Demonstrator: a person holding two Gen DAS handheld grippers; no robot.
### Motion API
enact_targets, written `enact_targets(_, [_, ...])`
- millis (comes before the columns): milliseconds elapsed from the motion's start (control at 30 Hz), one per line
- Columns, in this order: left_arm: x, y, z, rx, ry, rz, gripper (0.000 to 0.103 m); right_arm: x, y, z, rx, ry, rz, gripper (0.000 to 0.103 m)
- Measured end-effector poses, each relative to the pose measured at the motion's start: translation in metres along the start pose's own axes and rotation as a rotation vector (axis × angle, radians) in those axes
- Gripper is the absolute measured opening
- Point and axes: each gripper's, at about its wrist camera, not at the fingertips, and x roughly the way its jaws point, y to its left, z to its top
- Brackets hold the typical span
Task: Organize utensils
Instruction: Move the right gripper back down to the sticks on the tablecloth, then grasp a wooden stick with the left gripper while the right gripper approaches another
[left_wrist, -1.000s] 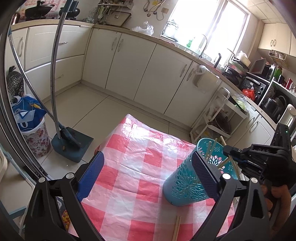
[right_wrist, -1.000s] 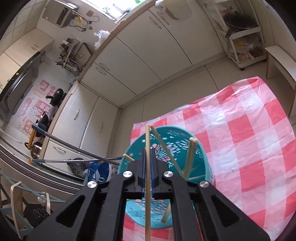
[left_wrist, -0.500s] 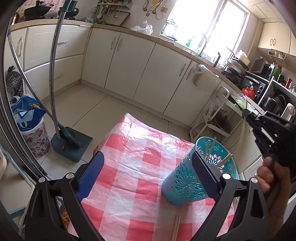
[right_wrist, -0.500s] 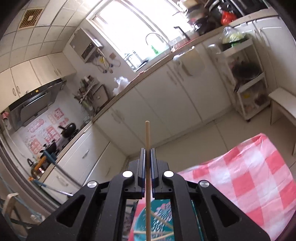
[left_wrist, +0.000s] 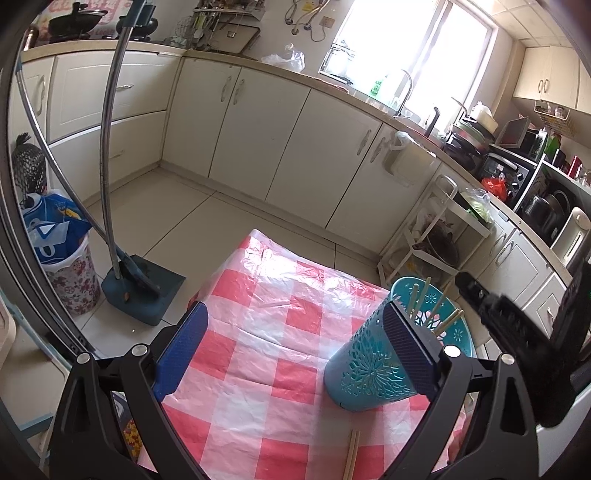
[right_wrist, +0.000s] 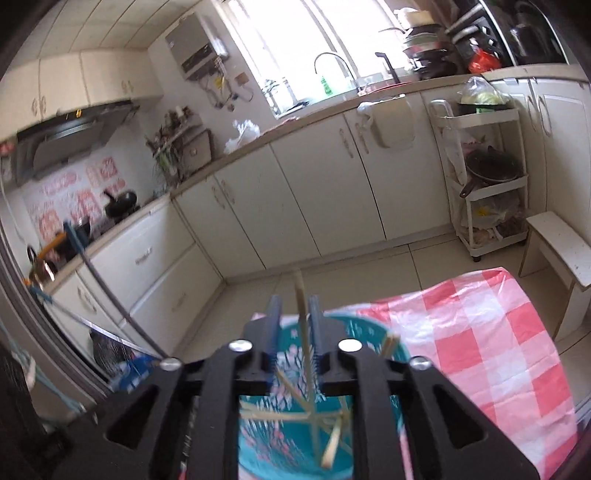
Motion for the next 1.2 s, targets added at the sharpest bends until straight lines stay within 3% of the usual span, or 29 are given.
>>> enact_targets(233, [-0.008,0.0,-0.007,0.055,-0.002,0.011,0.092,-0.069,0.0,-0.022,-0.059,-0.057,-0.032,0.033])
enact_targets(367, [-0.011,-0.003,-0.013,0.076,0.004,0.013,0.092,-0.091,-0.006,-0.066,-0.078,0.035,-0.081,0.033])
enact_targets(567, [-0.015,-0.007,-0.026,0.116,0.022,0.022,0.092,-0.049,-0.02,-0.138,-0.056,0.341,-0.128,0.031])
enact_targets(667, [-0.013,-0.01,-0.035,0.158,0.047,0.036,0.092,-0.03,-0.017,-0.149,-0.081,0.401,-0.13,0.03])
enact_targets(1200, [0.012,-0.025,-0.063,0.295,0.17,0.057,0.094,-0.008,-0.019,-0.172,-0.141,0.487,-0.191,0.028])
